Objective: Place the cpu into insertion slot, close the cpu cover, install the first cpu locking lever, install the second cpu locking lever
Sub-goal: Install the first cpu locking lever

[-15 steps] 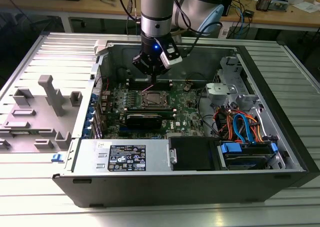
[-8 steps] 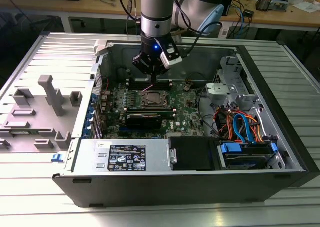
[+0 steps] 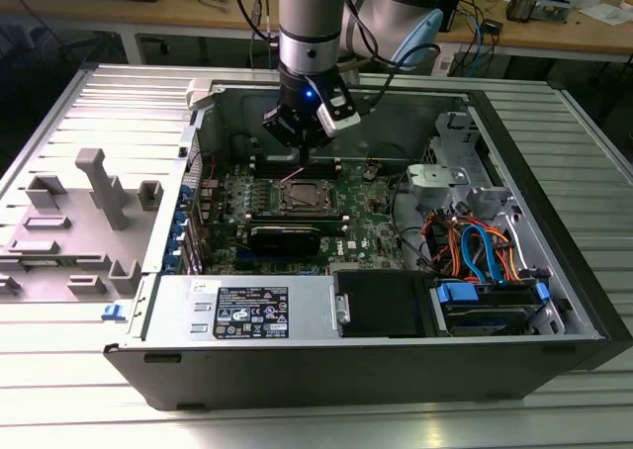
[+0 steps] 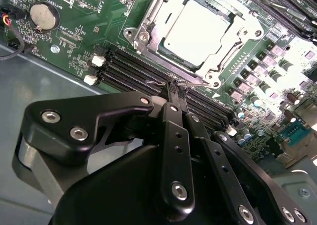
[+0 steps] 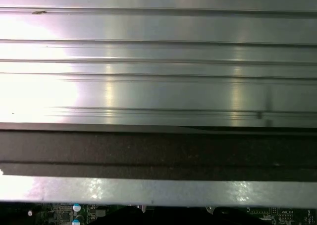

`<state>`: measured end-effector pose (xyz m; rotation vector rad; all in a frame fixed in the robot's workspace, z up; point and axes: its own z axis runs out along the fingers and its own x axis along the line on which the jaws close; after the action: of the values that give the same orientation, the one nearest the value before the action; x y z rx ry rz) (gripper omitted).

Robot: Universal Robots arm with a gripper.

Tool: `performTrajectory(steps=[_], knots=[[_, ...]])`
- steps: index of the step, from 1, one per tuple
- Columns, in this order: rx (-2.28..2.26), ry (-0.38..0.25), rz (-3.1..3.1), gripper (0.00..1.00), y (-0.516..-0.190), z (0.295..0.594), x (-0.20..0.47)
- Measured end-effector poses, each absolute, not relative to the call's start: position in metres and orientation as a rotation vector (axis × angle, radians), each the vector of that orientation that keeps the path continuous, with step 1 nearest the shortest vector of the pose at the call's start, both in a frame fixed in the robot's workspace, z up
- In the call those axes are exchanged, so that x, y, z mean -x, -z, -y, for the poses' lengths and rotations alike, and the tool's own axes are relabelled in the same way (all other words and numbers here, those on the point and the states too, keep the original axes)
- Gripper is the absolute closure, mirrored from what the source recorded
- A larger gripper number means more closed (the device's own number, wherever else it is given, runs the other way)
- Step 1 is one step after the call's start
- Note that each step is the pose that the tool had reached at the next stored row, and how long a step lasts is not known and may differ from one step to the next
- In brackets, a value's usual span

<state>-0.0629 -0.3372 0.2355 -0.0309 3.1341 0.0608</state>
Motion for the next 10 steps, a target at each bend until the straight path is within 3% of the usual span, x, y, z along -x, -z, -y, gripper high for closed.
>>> performTrajectory(steps=[10], knots=[[0.031, -0.060, -3.134, 0.89, -0.2316, 0.3372, 0.0577]])
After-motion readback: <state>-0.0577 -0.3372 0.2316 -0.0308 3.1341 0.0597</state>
